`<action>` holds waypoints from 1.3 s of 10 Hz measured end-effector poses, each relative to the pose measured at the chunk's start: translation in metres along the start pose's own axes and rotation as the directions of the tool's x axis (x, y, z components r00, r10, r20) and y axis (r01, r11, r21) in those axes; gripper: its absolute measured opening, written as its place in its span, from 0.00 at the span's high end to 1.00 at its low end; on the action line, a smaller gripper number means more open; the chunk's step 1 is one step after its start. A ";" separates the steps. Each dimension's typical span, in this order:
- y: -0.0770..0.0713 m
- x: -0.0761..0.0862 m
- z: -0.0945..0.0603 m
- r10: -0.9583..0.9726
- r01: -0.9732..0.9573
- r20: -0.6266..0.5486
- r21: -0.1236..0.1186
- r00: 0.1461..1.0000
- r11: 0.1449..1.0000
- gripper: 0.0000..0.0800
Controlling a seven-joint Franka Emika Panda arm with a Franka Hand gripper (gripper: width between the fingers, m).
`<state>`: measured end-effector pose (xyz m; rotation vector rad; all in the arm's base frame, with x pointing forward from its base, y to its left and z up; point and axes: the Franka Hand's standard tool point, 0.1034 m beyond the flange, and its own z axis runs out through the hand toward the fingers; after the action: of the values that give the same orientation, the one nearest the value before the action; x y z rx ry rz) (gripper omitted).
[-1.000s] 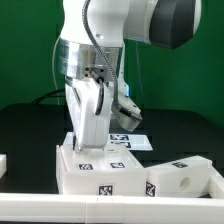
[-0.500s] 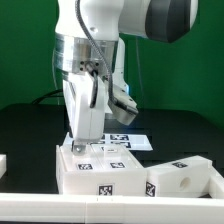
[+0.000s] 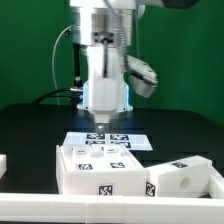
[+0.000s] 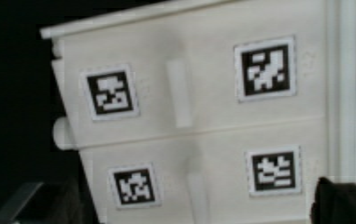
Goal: Assemble cabinet
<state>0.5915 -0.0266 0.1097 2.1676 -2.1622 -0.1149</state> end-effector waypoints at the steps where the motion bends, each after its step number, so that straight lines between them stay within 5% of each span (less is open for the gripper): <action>1: -0.009 -0.010 0.005 -0.018 0.018 -0.009 -0.002 1.000 1.000 0.19; 6: -0.012 -0.012 0.008 -0.021 0.020 -0.021 -0.018 1.000 1.000 0.19; 10: -0.040 -0.070 0.017 -0.125 0.124 -0.063 -0.015 0.990 0.992 0.19; 13: -0.033 -0.091 0.043 -0.106 0.102 -0.080 -0.049 0.991 0.994 0.19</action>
Offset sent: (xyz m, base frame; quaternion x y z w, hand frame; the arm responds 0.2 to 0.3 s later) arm 0.0000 0.0000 0.0000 0.0000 0.0000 0.0000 1.0000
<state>0.6189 0.0648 0.0629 2.2191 -1.9848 -0.0775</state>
